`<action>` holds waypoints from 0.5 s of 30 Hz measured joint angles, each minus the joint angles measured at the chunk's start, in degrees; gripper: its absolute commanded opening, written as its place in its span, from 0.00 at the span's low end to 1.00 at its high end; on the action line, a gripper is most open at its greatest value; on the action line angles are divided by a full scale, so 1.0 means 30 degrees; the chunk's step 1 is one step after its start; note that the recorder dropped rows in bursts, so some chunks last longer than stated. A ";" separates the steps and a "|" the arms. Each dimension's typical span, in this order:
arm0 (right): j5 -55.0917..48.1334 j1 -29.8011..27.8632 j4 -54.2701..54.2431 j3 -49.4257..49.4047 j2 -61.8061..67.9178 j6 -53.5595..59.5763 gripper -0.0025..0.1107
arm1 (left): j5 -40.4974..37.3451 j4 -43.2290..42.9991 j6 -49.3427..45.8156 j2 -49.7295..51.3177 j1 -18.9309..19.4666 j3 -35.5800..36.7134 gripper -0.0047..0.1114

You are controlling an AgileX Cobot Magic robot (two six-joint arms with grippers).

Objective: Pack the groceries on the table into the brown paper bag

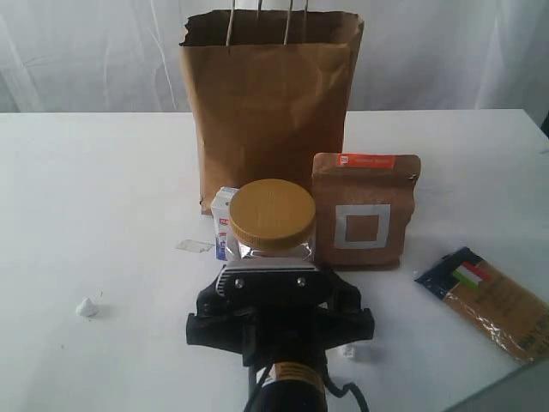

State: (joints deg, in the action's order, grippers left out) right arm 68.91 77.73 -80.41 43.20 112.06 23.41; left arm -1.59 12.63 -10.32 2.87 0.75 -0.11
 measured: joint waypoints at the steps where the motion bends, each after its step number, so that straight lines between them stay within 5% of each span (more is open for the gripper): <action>1: 0.0079 -0.0161 0.0230 0.0150 0.0081 -0.0072 0.95 | 0.0000 0.0000 0.0000 0.0000 0.0000 0.0000 0.04; 15: -0.0046 -0.1324 0.0802 0.0934 0.1650 -0.0151 0.95 | 0.0000 0.0000 0.0000 0.0000 0.0000 0.0000 0.04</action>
State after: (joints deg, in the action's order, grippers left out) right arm 68.77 73.75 -78.00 46.01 117.01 22.96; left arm -1.59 12.63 -10.32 2.87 0.75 -0.11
